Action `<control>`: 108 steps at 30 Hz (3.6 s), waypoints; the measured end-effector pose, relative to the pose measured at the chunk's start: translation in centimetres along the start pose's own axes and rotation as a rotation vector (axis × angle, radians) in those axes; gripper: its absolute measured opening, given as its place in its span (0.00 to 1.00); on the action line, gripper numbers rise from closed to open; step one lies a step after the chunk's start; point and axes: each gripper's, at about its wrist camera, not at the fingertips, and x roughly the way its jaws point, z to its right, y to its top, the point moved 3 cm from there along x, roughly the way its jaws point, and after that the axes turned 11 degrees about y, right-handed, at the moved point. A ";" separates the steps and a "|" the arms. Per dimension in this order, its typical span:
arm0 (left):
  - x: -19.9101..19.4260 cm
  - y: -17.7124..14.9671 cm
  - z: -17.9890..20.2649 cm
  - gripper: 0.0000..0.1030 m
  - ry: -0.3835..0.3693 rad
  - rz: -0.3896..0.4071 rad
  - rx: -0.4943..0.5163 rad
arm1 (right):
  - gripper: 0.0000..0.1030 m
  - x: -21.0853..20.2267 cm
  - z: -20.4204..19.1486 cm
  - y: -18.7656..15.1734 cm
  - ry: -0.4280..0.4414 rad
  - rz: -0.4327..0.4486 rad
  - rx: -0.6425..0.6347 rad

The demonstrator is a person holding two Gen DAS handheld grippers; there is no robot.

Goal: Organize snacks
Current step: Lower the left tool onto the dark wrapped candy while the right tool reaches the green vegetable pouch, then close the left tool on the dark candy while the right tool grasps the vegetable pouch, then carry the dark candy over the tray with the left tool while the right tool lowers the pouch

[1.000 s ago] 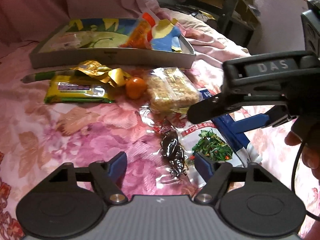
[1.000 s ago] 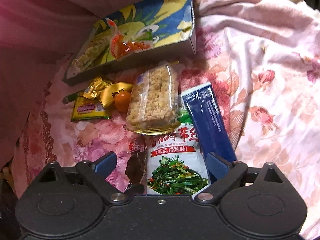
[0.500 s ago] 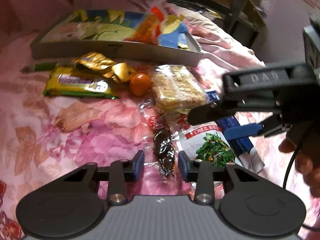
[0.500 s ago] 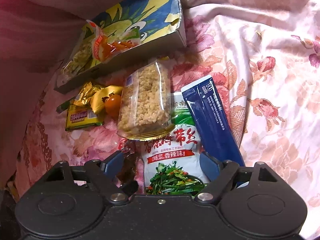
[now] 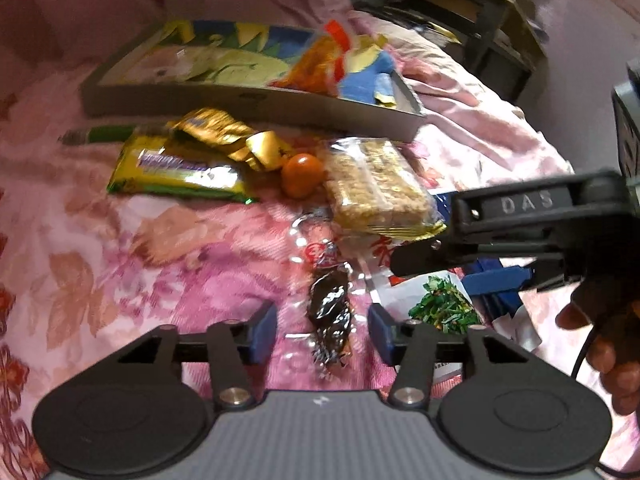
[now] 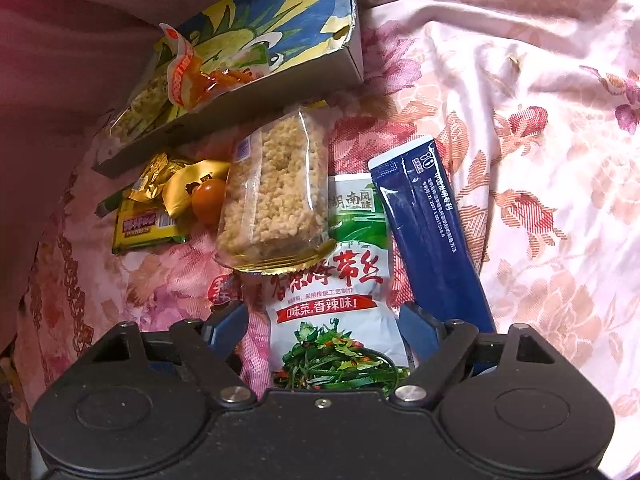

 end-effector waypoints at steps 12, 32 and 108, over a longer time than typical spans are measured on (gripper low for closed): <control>-0.7 -0.6 0.6 0.47 0.045 0.019 0.073 | 0.83 0.8 -1.1 -0.4 -0.056 -0.009 -0.088; -2.2 -1.5 -0.4 0.47 0.094 0.016 -0.012 | 0.42 0.7 -2.7 -1.9 -0.153 -0.033 -0.240; 6.0 15.2 -5.0 0.47 0.044 0.340 -0.107 | 0.38 2.3 -3.7 12.8 -0.050 0.546 -0.279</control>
